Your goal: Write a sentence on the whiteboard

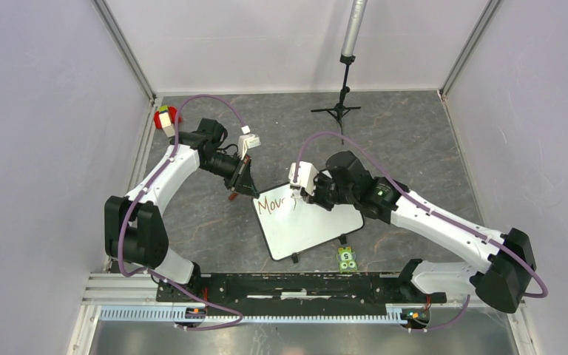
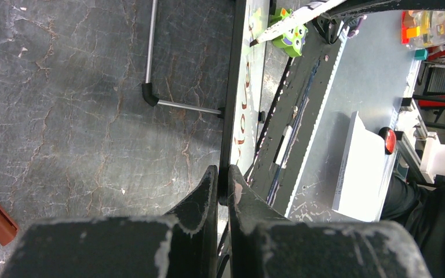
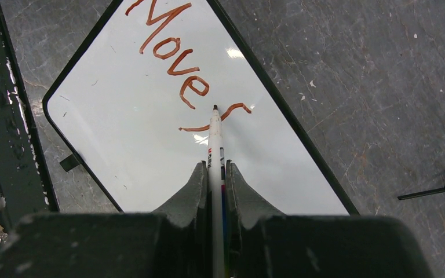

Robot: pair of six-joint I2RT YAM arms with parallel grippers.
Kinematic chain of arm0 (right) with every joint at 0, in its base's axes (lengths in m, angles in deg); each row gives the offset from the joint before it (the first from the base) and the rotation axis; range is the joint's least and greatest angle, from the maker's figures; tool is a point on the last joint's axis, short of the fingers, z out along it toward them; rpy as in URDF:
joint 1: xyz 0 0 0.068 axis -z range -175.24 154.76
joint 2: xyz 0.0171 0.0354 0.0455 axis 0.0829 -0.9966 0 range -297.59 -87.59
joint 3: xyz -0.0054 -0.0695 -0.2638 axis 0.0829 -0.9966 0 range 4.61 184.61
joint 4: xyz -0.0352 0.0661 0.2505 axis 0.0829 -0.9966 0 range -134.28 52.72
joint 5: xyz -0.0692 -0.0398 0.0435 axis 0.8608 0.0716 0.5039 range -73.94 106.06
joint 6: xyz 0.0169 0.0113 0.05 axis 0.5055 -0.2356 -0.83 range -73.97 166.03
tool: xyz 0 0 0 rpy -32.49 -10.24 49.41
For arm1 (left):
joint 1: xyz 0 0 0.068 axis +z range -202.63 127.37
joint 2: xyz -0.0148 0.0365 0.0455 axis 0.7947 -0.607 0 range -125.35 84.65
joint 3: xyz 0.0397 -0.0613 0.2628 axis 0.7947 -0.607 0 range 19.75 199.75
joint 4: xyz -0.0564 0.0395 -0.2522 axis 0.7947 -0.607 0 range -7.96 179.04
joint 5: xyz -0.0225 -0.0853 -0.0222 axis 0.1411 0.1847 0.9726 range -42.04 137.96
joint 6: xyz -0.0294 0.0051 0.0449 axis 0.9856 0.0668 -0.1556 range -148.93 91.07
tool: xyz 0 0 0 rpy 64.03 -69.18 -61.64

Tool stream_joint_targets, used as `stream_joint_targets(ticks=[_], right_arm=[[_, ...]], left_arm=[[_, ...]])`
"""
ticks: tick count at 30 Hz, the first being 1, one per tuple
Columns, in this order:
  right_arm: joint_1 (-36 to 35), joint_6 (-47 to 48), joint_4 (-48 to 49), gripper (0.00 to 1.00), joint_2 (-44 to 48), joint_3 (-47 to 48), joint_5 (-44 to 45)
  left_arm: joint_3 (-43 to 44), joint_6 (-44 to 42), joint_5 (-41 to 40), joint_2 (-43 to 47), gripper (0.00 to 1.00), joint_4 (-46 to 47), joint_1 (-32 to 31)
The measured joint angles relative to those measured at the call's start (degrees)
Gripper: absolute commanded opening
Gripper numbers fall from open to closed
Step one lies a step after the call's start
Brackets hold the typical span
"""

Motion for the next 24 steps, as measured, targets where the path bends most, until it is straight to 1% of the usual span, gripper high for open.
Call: stream_joint_targets(ticks=[7,16,24], right_arm=[[0.3,0.1,0.1,0.00,0.0,0.0,1.0],[3.0,0.5,0.1,0.00,1.8,-0.7,1.1],[3.2,0.8,0.0,0.00,2.0,-0.7,0.2]], left_arm=[[0.0,0.0,0.0,0.0,0.02,0.0,0.0],[0.0,0.0,-0.1,0.0,0.02,0.0,0.0],[0.0,0.0,0.0,0.0,0.03,0.0,0.0]])
